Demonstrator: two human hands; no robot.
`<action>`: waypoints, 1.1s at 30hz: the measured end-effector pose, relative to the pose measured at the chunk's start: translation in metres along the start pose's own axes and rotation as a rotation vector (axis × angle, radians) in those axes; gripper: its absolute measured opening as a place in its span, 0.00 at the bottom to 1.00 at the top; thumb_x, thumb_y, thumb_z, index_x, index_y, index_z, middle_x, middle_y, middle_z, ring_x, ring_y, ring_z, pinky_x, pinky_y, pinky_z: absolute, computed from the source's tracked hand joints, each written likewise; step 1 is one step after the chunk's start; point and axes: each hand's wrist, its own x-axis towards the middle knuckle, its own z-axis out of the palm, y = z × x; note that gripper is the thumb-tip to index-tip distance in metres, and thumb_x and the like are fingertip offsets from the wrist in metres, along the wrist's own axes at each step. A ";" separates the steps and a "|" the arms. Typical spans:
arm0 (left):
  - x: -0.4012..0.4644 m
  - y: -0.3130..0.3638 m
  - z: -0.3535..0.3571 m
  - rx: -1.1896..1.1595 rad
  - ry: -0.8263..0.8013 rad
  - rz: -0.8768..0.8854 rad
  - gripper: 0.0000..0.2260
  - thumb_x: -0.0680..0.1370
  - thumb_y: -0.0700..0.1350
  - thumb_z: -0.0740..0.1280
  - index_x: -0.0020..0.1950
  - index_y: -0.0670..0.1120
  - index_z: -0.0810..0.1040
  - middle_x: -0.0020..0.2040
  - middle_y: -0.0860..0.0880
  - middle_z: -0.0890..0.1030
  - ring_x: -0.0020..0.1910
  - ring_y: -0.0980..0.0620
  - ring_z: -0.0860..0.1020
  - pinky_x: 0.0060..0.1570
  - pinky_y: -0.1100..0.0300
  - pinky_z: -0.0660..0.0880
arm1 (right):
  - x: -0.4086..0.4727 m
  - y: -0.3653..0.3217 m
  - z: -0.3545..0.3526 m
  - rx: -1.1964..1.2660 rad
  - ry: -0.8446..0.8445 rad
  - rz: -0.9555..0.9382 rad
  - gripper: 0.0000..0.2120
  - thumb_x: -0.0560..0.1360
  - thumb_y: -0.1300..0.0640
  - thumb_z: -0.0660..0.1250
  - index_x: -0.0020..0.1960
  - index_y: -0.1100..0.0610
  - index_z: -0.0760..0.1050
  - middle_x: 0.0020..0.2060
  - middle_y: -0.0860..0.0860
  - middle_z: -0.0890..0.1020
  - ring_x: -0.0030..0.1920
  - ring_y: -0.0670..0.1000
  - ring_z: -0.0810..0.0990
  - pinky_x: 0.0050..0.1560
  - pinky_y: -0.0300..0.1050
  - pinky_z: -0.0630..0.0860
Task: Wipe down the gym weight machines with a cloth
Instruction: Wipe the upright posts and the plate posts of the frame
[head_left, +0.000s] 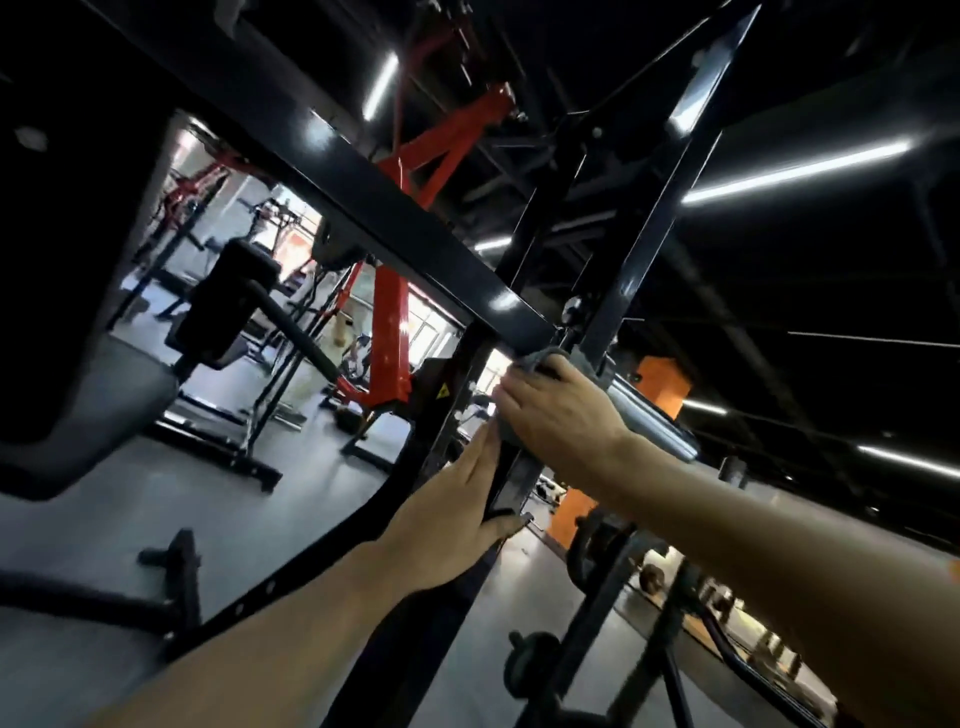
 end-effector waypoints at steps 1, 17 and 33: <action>0.000 0.003 0.001 -0.060 0.019 -0.013 0.47 0.79 0.64 0.65 0.80 0.57 0.30 0.83 0.57 0.40 0.81 0.51 0.58 0.77 0.48 0.64 | -0.001 0.001 0.002 0.023 -0.017 0.014 0.21 0.81 0.56 0.57 0.74 0.58 0.64 0.74 0.55 0.69 0.76 0.56 0.65 0.74 0.52 0.57; -0.007 0.017 -0.023 0.128 -0.054 -0.046 0.49 0.78 0.59 0.70 0.82 0.54 0.35 0.83 0.58 0.41 0.79 0.62 0.51 0.76 0.64 0.57 | -0.028 -0.082 0.036 0.619 0.232 0.657 0.34 0.76 0.61 0.64 0.80 0.62 0.57 0.81 0.56 0.57 0.80 0.55 0.57 0.72 0.53 0.67; 0.098 0.097 -0.076 1.260 -0.372 0.157 0.74 0.55 0.85 0.63 0.78 0.42 0.25 0.77 0.46 0.23 0.77 0.43 0.25 0.80 0.42 0.40 | -0.047 -0.047 0.074 2.797 0.607 1.543 0.18 0.71 0.79 0.49 0.41 0.63 0.73 0.22 0.54 0.73 0.22 0.52 0.70 0.21 0.38 0.62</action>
